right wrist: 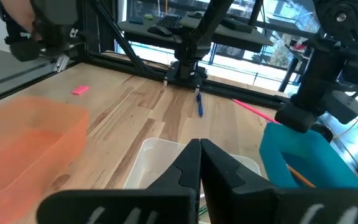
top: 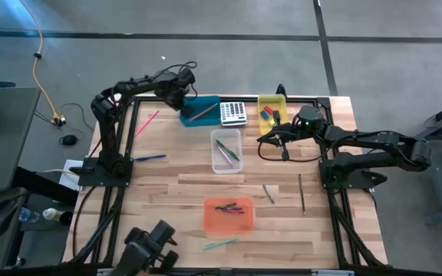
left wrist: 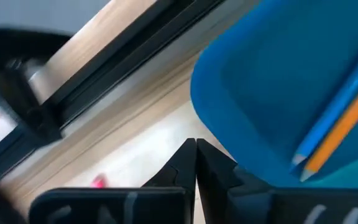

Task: Sort crayons/erasers/pens/pencils in bins
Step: Put the pink pencil into the blue bin

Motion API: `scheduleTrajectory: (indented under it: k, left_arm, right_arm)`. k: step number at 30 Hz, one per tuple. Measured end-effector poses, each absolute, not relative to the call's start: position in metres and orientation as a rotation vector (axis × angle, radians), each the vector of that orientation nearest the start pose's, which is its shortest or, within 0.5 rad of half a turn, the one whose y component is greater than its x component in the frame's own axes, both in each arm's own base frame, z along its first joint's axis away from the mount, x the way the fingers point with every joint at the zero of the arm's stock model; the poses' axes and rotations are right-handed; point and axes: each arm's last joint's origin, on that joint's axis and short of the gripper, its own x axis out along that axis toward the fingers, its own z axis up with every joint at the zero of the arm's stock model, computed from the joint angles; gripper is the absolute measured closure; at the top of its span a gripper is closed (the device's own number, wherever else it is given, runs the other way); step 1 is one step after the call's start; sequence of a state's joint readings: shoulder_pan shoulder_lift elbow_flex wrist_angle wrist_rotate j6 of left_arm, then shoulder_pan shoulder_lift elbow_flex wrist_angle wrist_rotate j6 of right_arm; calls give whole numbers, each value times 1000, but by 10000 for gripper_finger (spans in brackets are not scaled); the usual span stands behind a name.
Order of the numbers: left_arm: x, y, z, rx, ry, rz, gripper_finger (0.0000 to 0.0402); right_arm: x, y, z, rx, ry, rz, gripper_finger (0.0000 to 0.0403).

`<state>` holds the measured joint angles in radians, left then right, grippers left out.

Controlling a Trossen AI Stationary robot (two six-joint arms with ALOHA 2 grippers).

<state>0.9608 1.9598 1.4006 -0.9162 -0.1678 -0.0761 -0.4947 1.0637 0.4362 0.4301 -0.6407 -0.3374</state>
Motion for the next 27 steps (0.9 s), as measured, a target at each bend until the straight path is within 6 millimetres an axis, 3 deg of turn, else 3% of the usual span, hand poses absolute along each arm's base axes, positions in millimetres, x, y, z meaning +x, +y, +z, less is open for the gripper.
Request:
scheduleTrajectory:
  k: [8, 12, 15, 18, 27]
  left_arm:
    - [231, 301, 175, -593, 1288, 895, 401]
    - [236, 302, 195, -520, 1353, 861, 401]
    - [223, 298, 211, -464, 1554, 859, 401]
    - [200, 300, 215, -486, 1703, 879, 402]
    - [154, 306, 184, -738, 1731, 915, 398]
  right_arm:
    - [197, -87, 221, -230, 140, 172, 403]
    - [197, -87, 221, -226, 140, 172, 403]
    - [197, -87, 221, -219, 141, 171, 403]
    - [197, -87, 221, -216, 141, 171, 403]
    - [197, -87, 220, -224, 154, 174, 403]
